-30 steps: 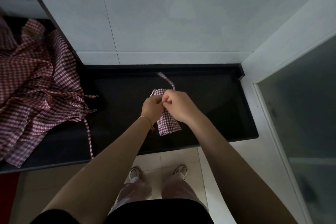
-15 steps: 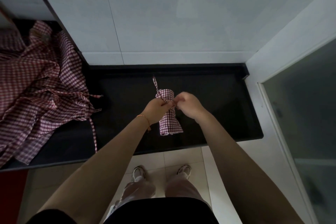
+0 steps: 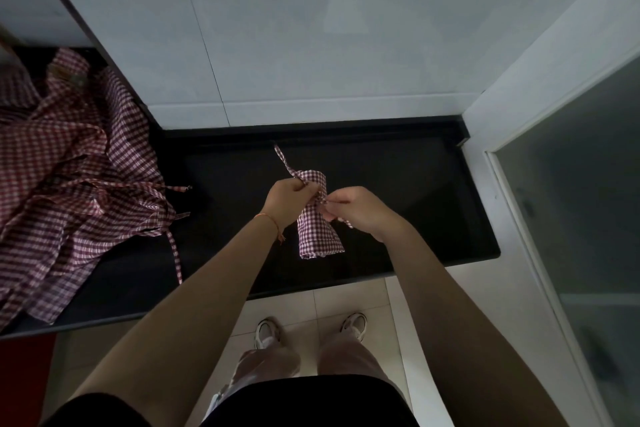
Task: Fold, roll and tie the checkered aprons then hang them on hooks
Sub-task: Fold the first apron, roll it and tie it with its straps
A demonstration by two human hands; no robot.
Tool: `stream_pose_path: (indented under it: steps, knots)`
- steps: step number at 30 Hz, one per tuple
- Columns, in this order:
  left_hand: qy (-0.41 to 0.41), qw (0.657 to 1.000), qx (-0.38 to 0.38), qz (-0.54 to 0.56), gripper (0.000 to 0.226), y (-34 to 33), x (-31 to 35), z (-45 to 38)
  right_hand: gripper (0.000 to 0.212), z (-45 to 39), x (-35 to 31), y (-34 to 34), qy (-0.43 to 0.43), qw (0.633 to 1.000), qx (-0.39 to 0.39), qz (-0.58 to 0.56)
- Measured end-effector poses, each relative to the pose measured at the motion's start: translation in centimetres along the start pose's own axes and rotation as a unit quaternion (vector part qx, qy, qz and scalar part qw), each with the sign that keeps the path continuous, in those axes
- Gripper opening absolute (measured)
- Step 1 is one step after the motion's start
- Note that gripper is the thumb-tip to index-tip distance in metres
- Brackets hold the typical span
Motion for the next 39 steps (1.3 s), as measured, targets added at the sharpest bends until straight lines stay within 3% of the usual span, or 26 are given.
stream_pose_path:
  steps: [3,6,10,16,18,20,22,24,28,35,39]
  knots:
    - [-0.01,1.0,-0.006,0.022,0.017,0.1,0.3,0.4,0.019,-1.1,-0.2,-0.6,0.014,0.995,0.013,0.095]
    - [-0.041,0.999,-0.005,0.0,0.018,0.4,0.3,0.8,0.017,-2.6,-0.2,-1.5,0.022,0.967,0.125,0.221]
    - [-0.063,0.997,-0.008,-0.034,0.014,0.7,0.1,1.3,0.015,-3.6,0.1,-2.8,0.054,0.949,0.234,0.203]
    - [-0.031,0.998,-0.012,0.049,0.013,0.9,-0.5,1.6,0.009,-4.1,0.2,-3.5,0.082,0.952,0.211,0.205]
    - [-0.003,0.997,0.015,0.079,0.013,0.8,-1.0,1.6,0.008,-4.0,0.0,-3.1,0.051,0.97,0.197,0.135]
    - [0.015,0.995,0.037,0.086,0.014,1.0,-1.3,1.6,0.006,-3.6,0.1,-2.6,0.011,0.991,0.134,0.004]
    - [0.019,0.996,0.041,0.08,0.013,1.2,-1.5,1.5,0.015,-2.8,0.2,-2.1,-0.019,0.992,0.062,-0.104]
    - [0.02,0.996,0.034,0.074,0.013,1.2,-1.5,1.6,0.021,-2.3,0.6,-1.6,-0.032,0.99,0.029,-0.134]
    - [0.03,0.997,0.023,0.068,0.023,0.8,-1.4,1.8,0.017,-1.9,1.1,-1.2,-0.039,0.99,0.036,-0.128]
    - [0.095,0.987,0.066,0.114,0.011,0.2,-2.2,2.2,0.012,-1.8,2.0,-2.6,-0.061,0.99,0.078,-0.104]
    - [0.129,0.976,0.076,0.155,0.012,-0.2,-2.3,2.5,0.022,-1.8,1.8,-3.0,-0.054,0.994,0.092,0.02]
Point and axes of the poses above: each hand's wrist, its own z-axis away from the middle knuckle, its own y-axis out of the back of the hand, x = y × z, the point moved 2 cm from there along -z, towards the middle knuckle, and after that the axes turned 3 degrees about z, right-handed, at the moved point
